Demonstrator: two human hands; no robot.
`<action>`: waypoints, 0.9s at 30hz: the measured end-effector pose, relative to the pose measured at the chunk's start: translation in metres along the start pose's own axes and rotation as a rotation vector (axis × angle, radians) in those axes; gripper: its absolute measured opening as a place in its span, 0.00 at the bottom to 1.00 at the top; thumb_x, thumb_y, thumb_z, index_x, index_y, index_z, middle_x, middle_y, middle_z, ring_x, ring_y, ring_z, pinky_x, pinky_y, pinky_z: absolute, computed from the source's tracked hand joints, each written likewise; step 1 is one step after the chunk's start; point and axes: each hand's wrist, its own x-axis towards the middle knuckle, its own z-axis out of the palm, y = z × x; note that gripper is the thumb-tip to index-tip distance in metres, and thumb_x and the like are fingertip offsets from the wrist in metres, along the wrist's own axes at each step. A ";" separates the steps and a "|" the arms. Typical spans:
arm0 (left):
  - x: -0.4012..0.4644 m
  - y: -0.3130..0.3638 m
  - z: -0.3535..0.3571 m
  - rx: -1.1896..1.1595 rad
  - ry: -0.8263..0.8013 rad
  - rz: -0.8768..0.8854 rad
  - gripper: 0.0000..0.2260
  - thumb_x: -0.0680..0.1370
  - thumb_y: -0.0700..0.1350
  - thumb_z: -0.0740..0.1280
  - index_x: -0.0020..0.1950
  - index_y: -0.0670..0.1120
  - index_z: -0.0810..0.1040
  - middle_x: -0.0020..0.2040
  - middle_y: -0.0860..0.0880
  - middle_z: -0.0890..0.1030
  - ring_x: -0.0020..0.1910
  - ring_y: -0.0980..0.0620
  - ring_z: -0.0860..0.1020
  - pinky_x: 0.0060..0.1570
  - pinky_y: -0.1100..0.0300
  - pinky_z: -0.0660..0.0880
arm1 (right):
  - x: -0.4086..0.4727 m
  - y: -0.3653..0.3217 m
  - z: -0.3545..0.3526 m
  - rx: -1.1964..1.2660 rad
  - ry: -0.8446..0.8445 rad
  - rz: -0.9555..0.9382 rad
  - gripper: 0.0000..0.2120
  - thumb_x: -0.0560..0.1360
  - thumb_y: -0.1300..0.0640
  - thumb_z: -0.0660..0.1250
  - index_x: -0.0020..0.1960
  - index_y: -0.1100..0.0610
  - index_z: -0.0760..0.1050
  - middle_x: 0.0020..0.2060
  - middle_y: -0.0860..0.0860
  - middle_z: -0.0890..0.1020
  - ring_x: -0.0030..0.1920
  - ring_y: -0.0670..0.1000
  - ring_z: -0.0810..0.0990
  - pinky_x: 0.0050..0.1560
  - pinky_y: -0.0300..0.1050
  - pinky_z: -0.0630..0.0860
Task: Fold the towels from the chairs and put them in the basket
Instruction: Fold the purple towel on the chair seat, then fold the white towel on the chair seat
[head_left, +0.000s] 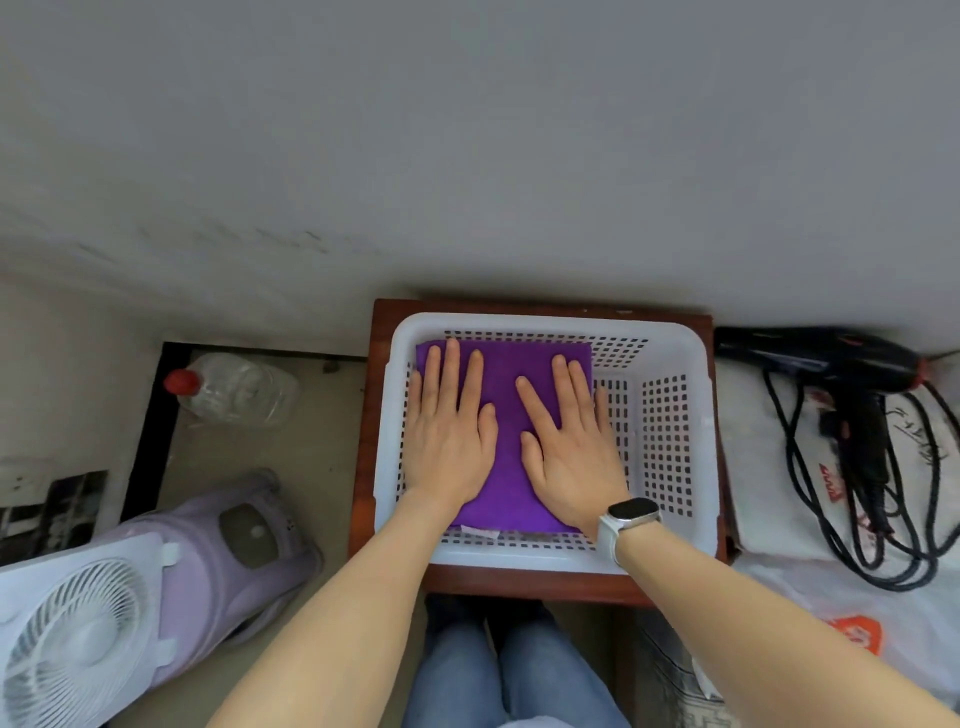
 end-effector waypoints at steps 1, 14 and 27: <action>0.000 0.002 -0.004 0.026 -0.012 0.003 0.25 0.78 0.50 0.47 0.74 0.44 0.55 0.74 0.41 0.60 0.74 0.44 0.53 0.71 0.46 0.48 | -0.001 -0.001 -0.005 0.006 -0.013 0.001 0.26 0.78 0.47 0.49 0.75 0.46 0.48 0.75 0.52 0.43 0.73 0.50 0.36 0.71 0.55 0.40; -0.069 -0.040 -0.136 -0.328 0.106 -0.273 0.19 0.79 0.48 0.57 0.70 0.47 0.65 0.71 0.48 0.65 0.69 0.49 0.64 0.66 0.52 0.64 | -0.003 -0.095 -0.125 0.157 -0.130 -0.154 0.16 0.78 0.55 0.56 0.63 0.57 0.72 0.60 0.54 0.77 0.60 0.55 0.75 0.59 0.50 0.73; -0.489 -0.150 -0.214 -0.357 0.533 -0.960 0.15 0.79 0.47 0.59 0.64 0.45 0.72 0.64 0.46 0.74 0.63 0.46 0.71 0.60 0.56 0.67 | -0.253 -0.371 -0.049 0.162 -0.344 -0.884 0.13 0.77 0.60 0.56 0.57 0.59 0.75 0.55 0.55 0.80 0.56 0.58 0.77 0.53 0.47 0.73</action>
